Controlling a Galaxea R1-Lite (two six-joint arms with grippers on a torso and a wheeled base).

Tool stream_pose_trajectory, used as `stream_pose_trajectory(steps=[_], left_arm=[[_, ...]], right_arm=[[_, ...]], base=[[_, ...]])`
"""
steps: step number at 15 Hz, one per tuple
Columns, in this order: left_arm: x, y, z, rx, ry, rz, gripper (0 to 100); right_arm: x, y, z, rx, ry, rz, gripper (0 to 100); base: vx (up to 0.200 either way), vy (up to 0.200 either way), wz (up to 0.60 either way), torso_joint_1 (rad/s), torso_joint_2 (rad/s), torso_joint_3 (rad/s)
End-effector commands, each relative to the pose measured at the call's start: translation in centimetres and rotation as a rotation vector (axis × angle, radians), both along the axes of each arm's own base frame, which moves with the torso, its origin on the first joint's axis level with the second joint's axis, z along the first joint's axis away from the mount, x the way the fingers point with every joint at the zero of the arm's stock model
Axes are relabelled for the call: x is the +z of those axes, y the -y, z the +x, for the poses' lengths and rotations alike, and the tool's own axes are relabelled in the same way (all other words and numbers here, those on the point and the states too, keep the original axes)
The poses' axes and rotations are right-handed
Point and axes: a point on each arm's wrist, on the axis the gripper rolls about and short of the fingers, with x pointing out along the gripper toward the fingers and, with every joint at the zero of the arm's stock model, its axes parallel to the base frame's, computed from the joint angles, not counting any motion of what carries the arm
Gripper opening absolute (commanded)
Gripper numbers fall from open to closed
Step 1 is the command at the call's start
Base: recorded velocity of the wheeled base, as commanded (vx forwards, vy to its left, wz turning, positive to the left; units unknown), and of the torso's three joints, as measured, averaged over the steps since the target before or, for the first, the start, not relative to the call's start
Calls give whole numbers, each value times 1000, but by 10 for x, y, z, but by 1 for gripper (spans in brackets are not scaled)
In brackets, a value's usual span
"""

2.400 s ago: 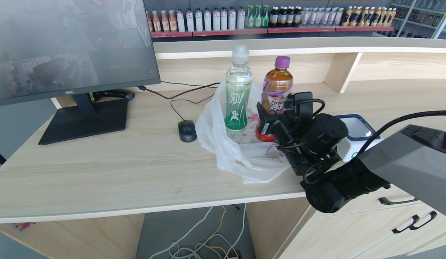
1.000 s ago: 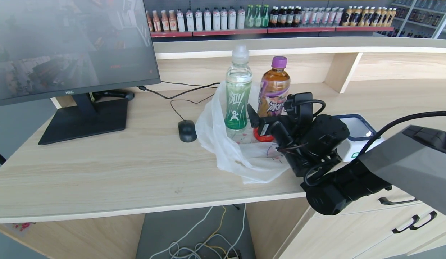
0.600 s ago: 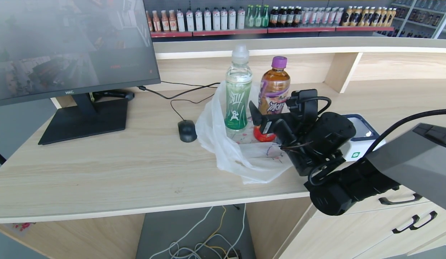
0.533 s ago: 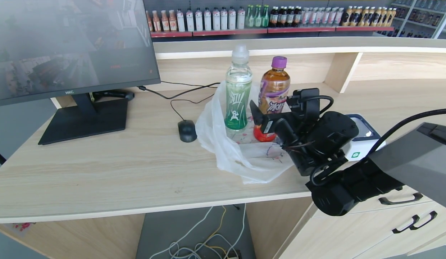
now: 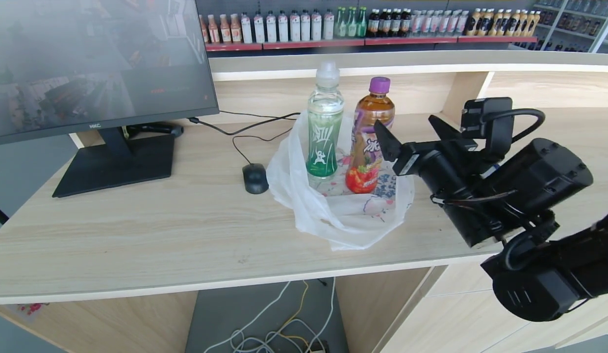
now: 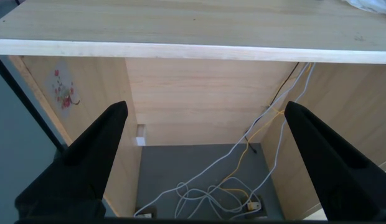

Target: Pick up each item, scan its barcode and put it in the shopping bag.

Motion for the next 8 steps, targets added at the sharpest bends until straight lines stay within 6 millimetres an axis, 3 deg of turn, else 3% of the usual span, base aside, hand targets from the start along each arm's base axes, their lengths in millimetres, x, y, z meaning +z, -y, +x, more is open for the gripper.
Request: stream_pose_trajectory(steps=[1, 4, 8], left_arm=[[0, 0, 0, 1, 1, 0, 100], [0, 0, 0, 1, 1, 0, 100], [0, 0, 0, 0, 1, 0, 100]], right_arm=[[22, 35, -53, -15, 42, 24, 100], [9, 80, -108, -71, 11, 6, 100], [-19, 113, -173, -79, -20, -11, 100]], base=[[0, 0, 0, 0, 0, 0], [0, 0, 0, 0, 0, 0], [0, 0, 0, 0, 0, 0]])
